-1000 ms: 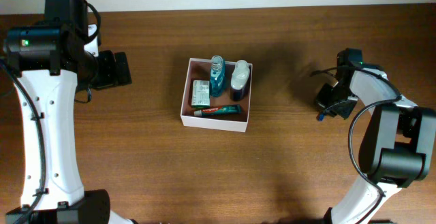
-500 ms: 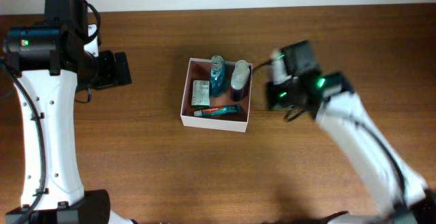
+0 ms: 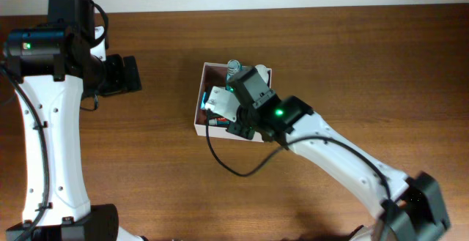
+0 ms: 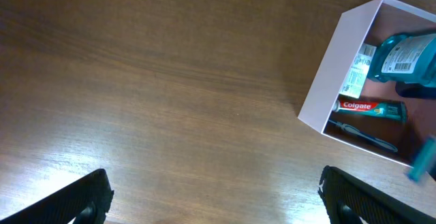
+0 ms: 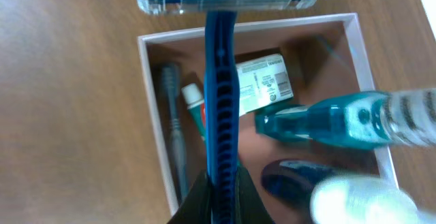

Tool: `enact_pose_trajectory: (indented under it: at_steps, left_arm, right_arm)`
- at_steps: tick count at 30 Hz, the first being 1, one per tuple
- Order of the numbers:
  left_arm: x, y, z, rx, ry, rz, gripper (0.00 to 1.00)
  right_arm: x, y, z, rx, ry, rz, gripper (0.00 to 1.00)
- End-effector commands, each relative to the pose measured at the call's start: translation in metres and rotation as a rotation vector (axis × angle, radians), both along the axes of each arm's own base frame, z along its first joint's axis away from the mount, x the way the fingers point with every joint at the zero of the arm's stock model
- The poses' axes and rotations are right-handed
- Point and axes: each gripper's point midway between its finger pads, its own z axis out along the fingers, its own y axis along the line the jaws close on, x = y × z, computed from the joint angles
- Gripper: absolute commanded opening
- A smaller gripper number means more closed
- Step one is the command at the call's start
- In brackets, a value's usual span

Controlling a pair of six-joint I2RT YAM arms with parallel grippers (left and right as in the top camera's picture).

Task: Pack container
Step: 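Lower the razor into the box and open the right gripper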

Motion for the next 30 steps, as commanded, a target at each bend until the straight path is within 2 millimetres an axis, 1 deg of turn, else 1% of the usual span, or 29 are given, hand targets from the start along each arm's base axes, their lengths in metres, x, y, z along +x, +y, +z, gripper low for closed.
enact_pose_trajectory:
  at_steps: [1, 3, 4, 5, 6, 7, 8, 9, 13, 16, 18, 22, 24, 27, 30]
  left_arm:
    - [0.001, 0.002, 0.004, 0.006, -0.013, 0.007, 0.99]
    - [0.001, 0.002, 0.004, 0.006, -0.013, 0.007, 0.99]
    - [0.001, 0.002, 0.004, 0.006, -0.013, 0.007, 0.99]
    - [0.001, 0.002, 0.004, 0.006, -0.013, 0.007, 0.99]
    - [0.001, 0.002, 0.004, 0.006, -0.013, 0.007, 0.99]
    - [0.001, 0.002, 0.004, 0.006, -0.013, 0.007, 0.99]
    - [0.001, 0.002, 0.004, 0.006, -0.013, 0.007, 1.0]
    - [0.001, 0.002, 0.004, 0.006, -0.013, 0.007, 0.99]
    - [0.001, 0.002, 0.004, 0.006, -0.013, 0.007, 0.99]
    - [0.001, 0.002, 0.004, 0.006, -0.013, 0.007, 0.99]
    - [0.001, 0.002, 0.004, 0.006, -0.013, 0.007, 0.99]
    - [0.001, 0.002, 0.004, 0.006, -0.013, 0.007, 0.99]
    - [0.001, 0.002, 0.004, 0.006, -0.013, 0.007, 0.99]
    - [0.001, 0.002, 0.004, 0.006, -0.013, 0.007, 0.99]
    - [0.001, 0.002, 0.004, 0.006, -0.013, 0.007, 0.99]
  right_arm:
    - [0.021, -0.007, -0.001, -0.055, -0.088, 0.023, 0.43]
    - [0.023, -0.01, 0.011, -0.047, -0.111, -0.002, 0.45]
    - [0.023, -0.011, 0.02, -0.028, -0.115, -0.034, 0.48]
    - [0.022, -0.013, 0.033, 0.004, -0.111, -0.073, 0.52]
    - [0.02, -0.014, 0.043, 0.03, -0.107, -0.103, 0.54]
    - [0.017, -0.017, 0.056, 0.06, -0.103, -0.137, 0.59]
    - [0.013, -0.021, 0.069, 0.084, -0.105, -0.16, 0.72]
    - [0.009, -0.026, 0.081, 0.102, -0.113, -0.182, 1.0]
    - [-0.013, -0.047, 0.129, 0.21, -0.133, -0.285, 0.99]
    - [-0.033, -0.061, 0.165, 0.33, -0.143, -0.357, 0.99]
    - [-0.047, -0.07, 0.19, 0.446, -0.134, -0.417, 0.99]
    - [-0.07, -0.086, 0.226, 0.646, -0.095, -0.527, 0.99]
    - [-0.082, -0.096, 0.232, 0.67, -0.088, -0.543, 0.99]
    - [-0.102, -0.115, 0.221, 0.607, -0.071, -0.563, 0.99]
    - [-0.108, -0.141, 0.223, 0.563, -0.14, -0.623, 0.99]
